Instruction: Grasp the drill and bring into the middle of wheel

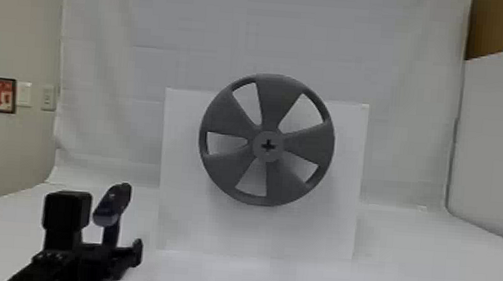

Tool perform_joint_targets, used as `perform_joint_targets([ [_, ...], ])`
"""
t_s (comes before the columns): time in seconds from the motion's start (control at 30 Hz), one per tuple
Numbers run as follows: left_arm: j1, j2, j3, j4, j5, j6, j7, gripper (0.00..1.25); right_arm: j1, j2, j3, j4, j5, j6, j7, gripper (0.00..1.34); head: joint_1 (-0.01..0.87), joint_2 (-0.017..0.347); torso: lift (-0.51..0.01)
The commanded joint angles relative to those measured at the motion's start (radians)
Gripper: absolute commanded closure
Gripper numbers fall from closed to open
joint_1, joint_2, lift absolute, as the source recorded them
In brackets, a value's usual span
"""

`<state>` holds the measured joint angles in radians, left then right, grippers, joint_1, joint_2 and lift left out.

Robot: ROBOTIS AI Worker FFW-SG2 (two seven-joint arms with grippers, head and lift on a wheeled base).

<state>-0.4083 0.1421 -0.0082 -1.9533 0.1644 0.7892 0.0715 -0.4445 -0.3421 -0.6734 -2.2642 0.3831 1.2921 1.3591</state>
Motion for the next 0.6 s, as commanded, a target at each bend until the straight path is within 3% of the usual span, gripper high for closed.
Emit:
perform_joint_targets([
  [0.0, -0.012, -0.009, -0.003, 0.039, -0.006, -0.027, 0.001, 0.11, 0.0, 0.0, 0.005, 0.0, 0.002, 0.001, 0.008, 0.27, 0.054, 0.031, -0.403],
  [0.57, -0.058, -0.013, -0.033, 0.132, -0.014, -0.096, 0.053, 0.12, 0.001, 0.002, 0.018, 0.0, 0.01, 0.004, 0.008, 0.27, 0.054, 0.031, -0.403],
])
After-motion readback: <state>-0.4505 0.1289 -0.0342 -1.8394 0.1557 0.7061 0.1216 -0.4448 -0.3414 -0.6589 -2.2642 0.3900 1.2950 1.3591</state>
